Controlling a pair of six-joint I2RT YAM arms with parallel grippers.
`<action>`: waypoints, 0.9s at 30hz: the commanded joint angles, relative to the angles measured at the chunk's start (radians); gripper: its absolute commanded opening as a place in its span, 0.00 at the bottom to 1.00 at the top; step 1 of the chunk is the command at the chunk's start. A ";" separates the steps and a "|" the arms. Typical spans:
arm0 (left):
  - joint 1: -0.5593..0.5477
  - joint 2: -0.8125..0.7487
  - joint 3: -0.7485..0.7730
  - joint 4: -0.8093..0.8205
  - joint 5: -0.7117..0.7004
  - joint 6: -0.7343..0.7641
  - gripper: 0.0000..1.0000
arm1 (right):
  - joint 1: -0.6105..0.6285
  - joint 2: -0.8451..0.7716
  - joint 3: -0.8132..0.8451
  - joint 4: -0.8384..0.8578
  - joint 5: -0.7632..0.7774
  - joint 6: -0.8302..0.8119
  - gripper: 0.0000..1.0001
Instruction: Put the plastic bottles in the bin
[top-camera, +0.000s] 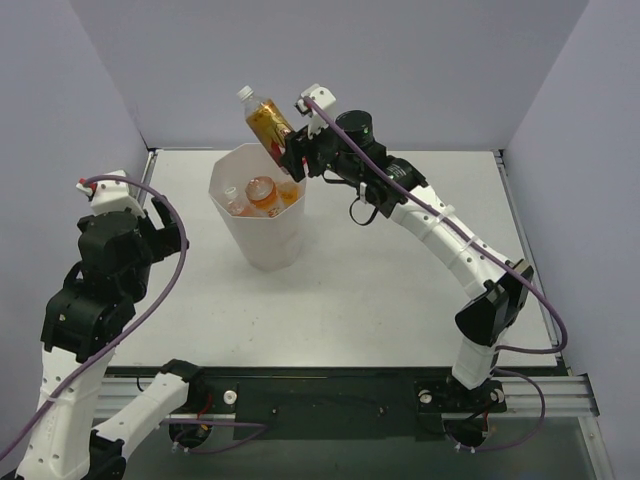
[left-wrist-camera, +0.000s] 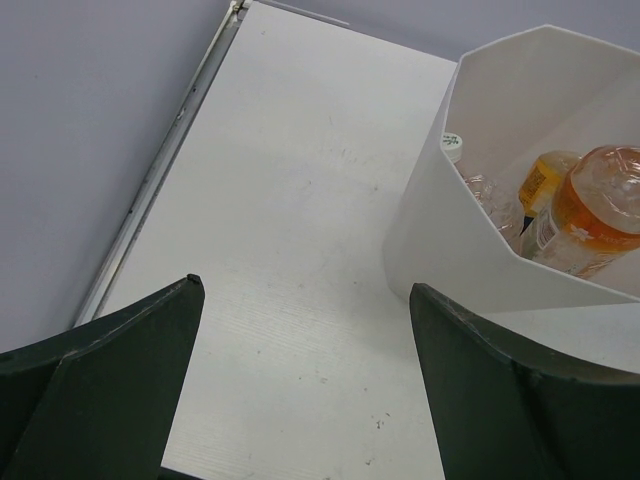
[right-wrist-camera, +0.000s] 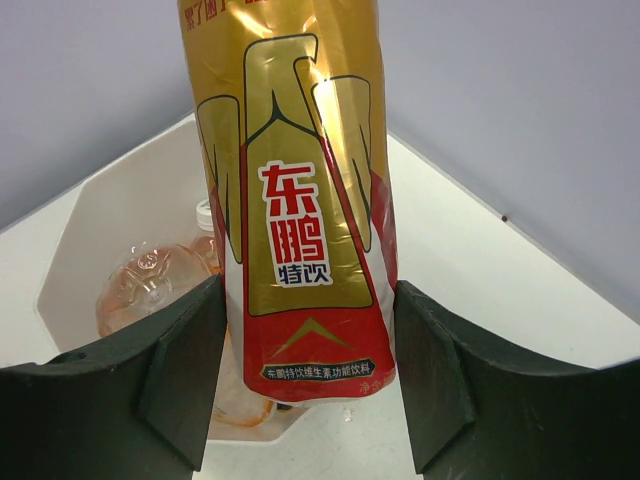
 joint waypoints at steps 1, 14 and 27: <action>0.005 -0.018 0.026 0.011 -0.029 0.006 0.95 | 0.013 0.016 0.051 0.035 -0.031 0.018 0.34; 0.005 -0.018 0.012 0.008 -0.029 0.006 0.95 | 0.033 0.006 0.039 -0.003 0.010 0.026 0.82; 0.005 -0.022 -0.005 0.012 -0.009 -0.006 0.95 | -0.062 -0.270 -0.297 0.043 0.249 0.208 0.92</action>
